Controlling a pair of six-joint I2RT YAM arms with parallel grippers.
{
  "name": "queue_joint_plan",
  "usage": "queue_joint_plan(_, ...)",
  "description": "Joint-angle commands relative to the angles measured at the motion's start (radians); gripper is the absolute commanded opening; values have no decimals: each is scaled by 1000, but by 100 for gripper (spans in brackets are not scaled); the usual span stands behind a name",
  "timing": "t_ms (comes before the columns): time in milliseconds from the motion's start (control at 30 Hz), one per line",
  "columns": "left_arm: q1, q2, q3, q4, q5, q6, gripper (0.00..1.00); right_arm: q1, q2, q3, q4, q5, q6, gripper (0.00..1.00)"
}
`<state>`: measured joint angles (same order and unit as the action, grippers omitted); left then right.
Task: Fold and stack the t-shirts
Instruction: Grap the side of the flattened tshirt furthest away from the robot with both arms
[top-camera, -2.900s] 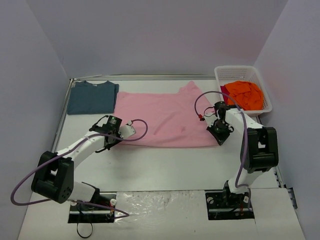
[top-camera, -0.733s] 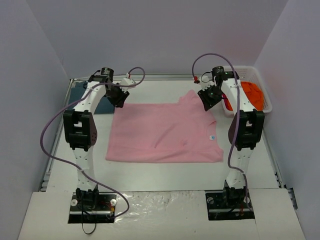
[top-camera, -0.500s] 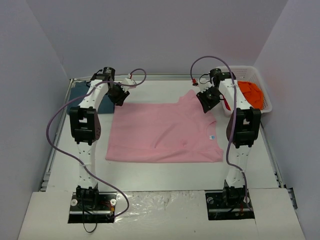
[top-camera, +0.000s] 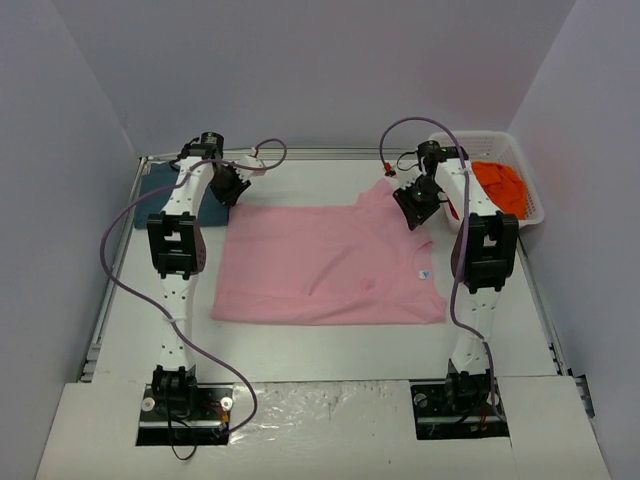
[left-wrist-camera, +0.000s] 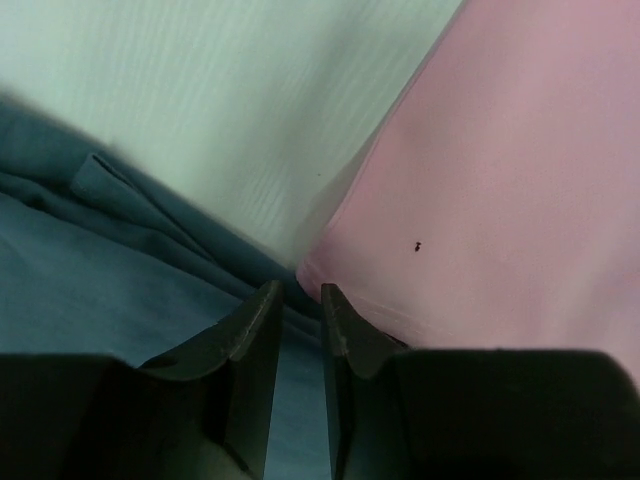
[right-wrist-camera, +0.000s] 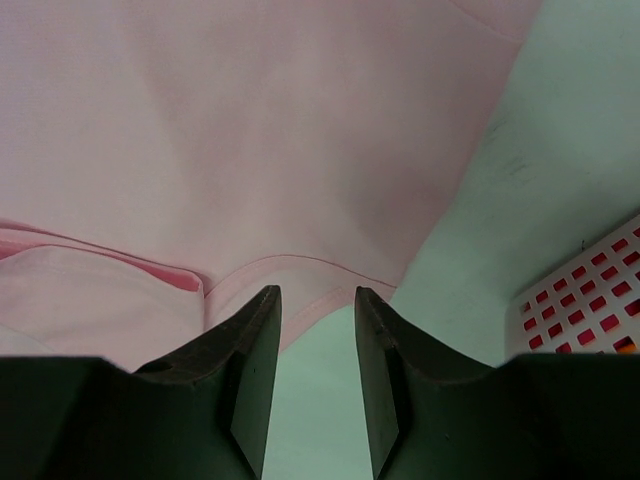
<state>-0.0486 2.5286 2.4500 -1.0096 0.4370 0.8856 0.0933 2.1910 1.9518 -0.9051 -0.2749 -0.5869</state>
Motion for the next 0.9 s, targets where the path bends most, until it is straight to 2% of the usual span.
queue_joint_plan(0,7,-2,60,-103,45,65,21,6,18,-17,-54,36,2,32)
queue_joint_plan(333,12,2,49,-144,77,98,19,6,49,-28,-52,71,9,32)
queue_joint_plan(567,4,50,56,-142,37,108,18,8,55,-28,-54,80,9,32)
queue_joint_plan(700,4,68,56,-124,19,108,3,8,55,-28,-54,86,9,32)
queue_joint_plan(867,3,61,55,-119,17,105,2,8,59,-37,-52,95,9,31)
